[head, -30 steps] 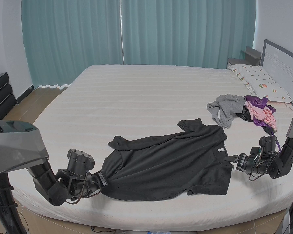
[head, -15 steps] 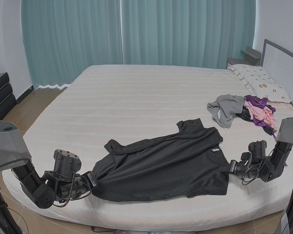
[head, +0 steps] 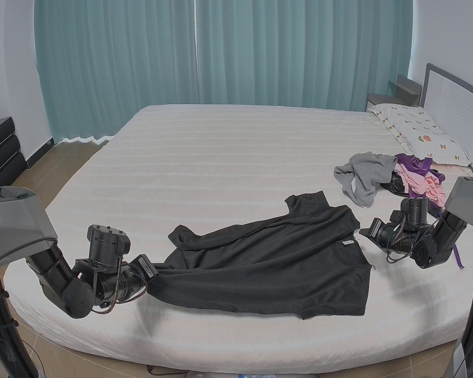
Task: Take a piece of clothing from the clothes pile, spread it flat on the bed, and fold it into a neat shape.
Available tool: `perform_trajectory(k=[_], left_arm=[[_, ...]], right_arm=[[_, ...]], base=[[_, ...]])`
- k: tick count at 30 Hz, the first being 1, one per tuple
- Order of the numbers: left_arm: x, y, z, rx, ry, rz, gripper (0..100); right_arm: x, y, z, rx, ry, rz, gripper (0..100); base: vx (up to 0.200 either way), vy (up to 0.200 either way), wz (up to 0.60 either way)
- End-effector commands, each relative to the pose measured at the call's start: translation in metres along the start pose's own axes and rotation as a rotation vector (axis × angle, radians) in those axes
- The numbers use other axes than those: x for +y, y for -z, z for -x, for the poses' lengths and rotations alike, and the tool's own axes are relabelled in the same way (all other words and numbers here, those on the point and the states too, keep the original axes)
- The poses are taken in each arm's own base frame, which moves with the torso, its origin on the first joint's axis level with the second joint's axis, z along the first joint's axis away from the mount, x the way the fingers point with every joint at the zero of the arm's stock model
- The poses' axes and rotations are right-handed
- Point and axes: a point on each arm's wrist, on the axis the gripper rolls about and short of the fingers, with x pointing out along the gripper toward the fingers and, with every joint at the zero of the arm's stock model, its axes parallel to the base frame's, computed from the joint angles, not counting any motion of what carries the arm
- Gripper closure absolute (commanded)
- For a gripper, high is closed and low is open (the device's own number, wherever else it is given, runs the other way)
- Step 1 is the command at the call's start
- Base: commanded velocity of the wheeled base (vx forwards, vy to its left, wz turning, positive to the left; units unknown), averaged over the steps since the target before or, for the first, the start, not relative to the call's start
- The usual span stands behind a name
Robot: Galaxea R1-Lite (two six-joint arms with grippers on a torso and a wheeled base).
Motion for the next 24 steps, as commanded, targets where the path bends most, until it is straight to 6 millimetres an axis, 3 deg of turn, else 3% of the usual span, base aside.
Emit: perform_trajectory(k=[1,5,6,14,24], left_arm=[[0.009,-0.003,-0.022,0.008,-0.039,0.028,100],[0.010,-0.001,-0.025,0.011,-0.039,0.036,100],[0.009,-0.001,-0.025,0.010,-0.038,0.041,100],[0.007,-0.002,-0.023,0.032,-0.005,0.072,100],[0.010,0.002,-0.023,0.052,-0.015,0.088,100]], right_arm=[[-0.002,0.001,-0.012,-0.001,0.007,-0.002,100],[-0.010,0.010,-0.003,0.048,0.032,-0.021,100],[-0.010,0.012,0.001,0.061,0.033,-0.026,0],[-0.016,0.027,0.034,0.179,0.080,-0.076,0],[-0.025,0.051,0.036,0.257,0.125,-0.059,0]], base=[[0.000,0.000,0.00],[0.000,0.000,0.00],[0.000,0.000,0.00],[0.000,0.000,0.00],[0.000,0.000,0.00]])
